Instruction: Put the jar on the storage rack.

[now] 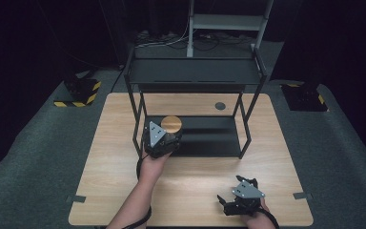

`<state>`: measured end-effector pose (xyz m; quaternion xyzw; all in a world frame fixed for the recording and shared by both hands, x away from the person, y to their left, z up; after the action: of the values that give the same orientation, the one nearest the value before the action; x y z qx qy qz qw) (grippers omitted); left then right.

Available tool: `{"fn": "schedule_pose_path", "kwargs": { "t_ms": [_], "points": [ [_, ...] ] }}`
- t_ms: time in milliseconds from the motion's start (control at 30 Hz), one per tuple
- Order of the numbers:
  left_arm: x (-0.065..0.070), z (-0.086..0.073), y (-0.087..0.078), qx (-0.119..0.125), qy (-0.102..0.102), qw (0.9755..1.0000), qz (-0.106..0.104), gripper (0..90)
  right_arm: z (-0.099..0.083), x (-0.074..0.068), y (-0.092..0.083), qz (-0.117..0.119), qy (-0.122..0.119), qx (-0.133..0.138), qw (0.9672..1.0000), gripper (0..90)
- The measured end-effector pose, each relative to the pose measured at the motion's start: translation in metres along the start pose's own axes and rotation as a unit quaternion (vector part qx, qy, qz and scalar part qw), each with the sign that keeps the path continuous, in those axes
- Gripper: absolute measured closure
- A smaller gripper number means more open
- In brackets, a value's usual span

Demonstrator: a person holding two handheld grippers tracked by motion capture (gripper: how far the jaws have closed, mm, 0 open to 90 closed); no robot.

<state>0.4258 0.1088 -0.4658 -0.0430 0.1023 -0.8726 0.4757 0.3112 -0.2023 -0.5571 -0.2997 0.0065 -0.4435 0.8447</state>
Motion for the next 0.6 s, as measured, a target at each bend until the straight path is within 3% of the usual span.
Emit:
{"fn": "schedule_pose_path", "kwargs": {
  "t_ms": [600],
  "points": [
    [-0.005,-0.002,0.012,-0.003,-0.012,0.9999,0.005,26.3,0.000,0.000,0.000,0.001,0.002,0.000,1.0000,0.0]
  ]
}}
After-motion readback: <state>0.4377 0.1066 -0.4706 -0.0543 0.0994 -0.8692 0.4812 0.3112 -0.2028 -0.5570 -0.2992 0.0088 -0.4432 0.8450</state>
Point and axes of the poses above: each handheld gripper's, and its own axes: y roughly forward along the jaws, z roughly out of its top, x roughly to its right, the point moved 1 cm from there along y, roughly forward along the jaws, and after that the axes turned 6 degrees about -z, right-handed, at the moved point
